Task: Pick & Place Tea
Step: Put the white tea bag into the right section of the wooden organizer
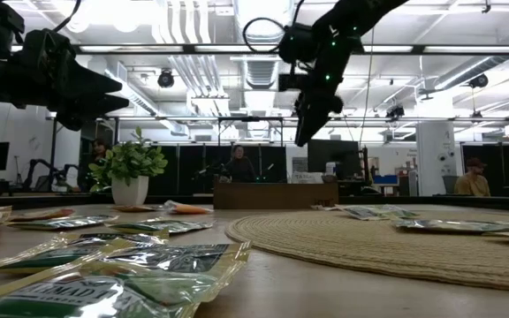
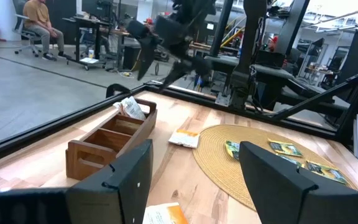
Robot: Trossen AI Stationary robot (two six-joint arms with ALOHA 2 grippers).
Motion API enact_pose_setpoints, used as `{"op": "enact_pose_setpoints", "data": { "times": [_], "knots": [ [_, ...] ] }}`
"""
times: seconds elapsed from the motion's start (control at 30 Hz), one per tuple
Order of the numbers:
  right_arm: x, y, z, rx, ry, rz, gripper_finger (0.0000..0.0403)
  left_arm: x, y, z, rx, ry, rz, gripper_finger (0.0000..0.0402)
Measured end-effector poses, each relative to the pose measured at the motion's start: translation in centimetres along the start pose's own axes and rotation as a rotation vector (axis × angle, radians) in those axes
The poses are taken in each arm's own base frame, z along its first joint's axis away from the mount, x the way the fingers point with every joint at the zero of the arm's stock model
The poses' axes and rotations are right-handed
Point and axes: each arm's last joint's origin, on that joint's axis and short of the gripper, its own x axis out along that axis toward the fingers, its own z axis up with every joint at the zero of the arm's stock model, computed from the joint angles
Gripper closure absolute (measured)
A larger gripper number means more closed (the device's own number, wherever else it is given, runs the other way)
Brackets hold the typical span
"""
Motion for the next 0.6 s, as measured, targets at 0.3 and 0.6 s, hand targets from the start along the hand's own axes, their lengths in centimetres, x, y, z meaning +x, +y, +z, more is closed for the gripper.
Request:
{"op": "enact_pose_setpoints", "data": {
  "times": [0.3,0.6],
  "knots": [
    [0.4,1.7,0.0,-0.525,-0.051,0.198,0.0177,0.0,0.0,0.0,0.0,0.0,0.0,0.0168],
    [1.5,2.8,0.3,-0.737,-0.056,0.227,0.0177,0.0,0.0,0.0,0.0,0.0,0.0,0.0168]
  ]
}}
